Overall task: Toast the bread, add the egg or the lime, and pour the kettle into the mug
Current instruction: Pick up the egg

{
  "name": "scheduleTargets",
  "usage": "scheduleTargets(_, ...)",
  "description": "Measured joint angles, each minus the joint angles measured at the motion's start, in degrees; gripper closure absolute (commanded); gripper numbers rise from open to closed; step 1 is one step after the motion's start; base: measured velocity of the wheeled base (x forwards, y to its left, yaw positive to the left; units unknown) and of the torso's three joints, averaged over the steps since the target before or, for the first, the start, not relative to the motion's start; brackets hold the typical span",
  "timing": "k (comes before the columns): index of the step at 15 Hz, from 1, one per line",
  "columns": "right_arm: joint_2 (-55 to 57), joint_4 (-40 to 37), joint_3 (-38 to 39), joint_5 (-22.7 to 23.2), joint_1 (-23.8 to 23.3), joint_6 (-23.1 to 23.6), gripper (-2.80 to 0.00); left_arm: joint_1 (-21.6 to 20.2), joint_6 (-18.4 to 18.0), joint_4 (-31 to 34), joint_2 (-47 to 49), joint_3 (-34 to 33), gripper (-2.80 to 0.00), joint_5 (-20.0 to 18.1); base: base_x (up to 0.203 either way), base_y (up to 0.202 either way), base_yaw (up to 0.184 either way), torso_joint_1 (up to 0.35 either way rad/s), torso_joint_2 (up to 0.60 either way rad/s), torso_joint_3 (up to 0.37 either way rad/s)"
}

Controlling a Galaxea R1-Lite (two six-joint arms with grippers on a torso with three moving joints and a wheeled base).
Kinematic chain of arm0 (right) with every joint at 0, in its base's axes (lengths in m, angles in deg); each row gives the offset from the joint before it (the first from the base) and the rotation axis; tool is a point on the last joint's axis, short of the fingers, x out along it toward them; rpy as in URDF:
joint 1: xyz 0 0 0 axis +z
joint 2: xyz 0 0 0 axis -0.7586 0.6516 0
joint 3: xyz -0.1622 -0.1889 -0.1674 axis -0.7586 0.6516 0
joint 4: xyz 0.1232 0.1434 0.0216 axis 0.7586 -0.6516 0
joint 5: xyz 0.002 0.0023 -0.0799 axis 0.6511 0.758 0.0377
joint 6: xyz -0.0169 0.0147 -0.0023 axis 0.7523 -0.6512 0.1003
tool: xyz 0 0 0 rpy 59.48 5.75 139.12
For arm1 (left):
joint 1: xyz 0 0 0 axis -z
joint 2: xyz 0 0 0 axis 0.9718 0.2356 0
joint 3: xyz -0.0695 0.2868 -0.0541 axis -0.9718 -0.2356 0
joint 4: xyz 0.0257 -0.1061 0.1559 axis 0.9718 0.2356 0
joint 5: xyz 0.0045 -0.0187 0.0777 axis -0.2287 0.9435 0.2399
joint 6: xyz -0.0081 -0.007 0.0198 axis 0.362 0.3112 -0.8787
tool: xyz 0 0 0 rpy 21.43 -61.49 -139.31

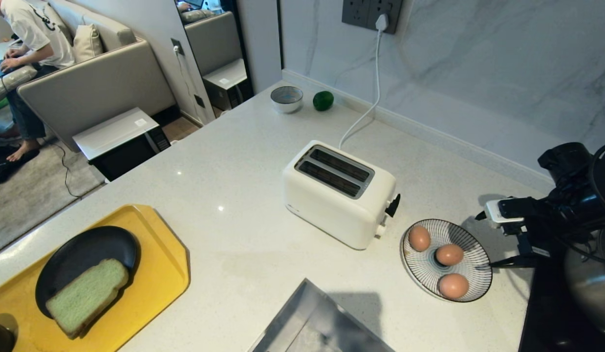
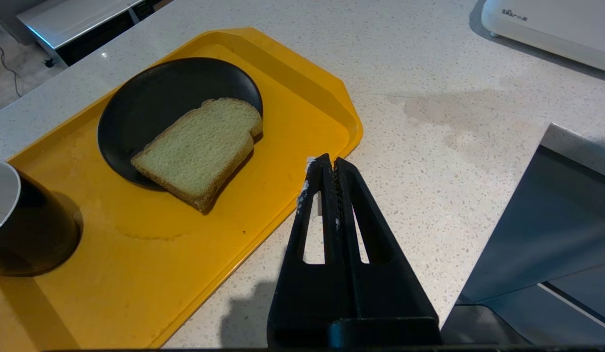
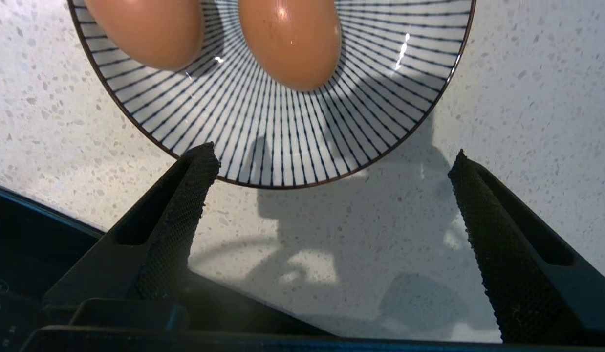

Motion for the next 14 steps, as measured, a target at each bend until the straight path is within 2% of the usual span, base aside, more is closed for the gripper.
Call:
scheduleTargets(4,-0.2,0.0,0.7,1.6,0.5,1.6,-2.8,0.0,0.0,0.0,0.0,0.0,0.0,0.0,0.0,0.0,0.0,0.0,0.0,0.0)
scheduleTargets(11,0.7,0.2,0.9,1.6,3.6,1.7,-2.8,0.0,0.0,0.0,0.0,0.0,0.0,0.0,0.0,0.0,0.0,0.0,0.0,0.0)
scheduleTargets(14,1.7,6.4,2.0,1.5,4.0,1.8,-2.8,0.0,0.0,0.0,0.0,0.0,0.0,0.0,0.0,0.0,0.0,0.0,0.0,0.0)
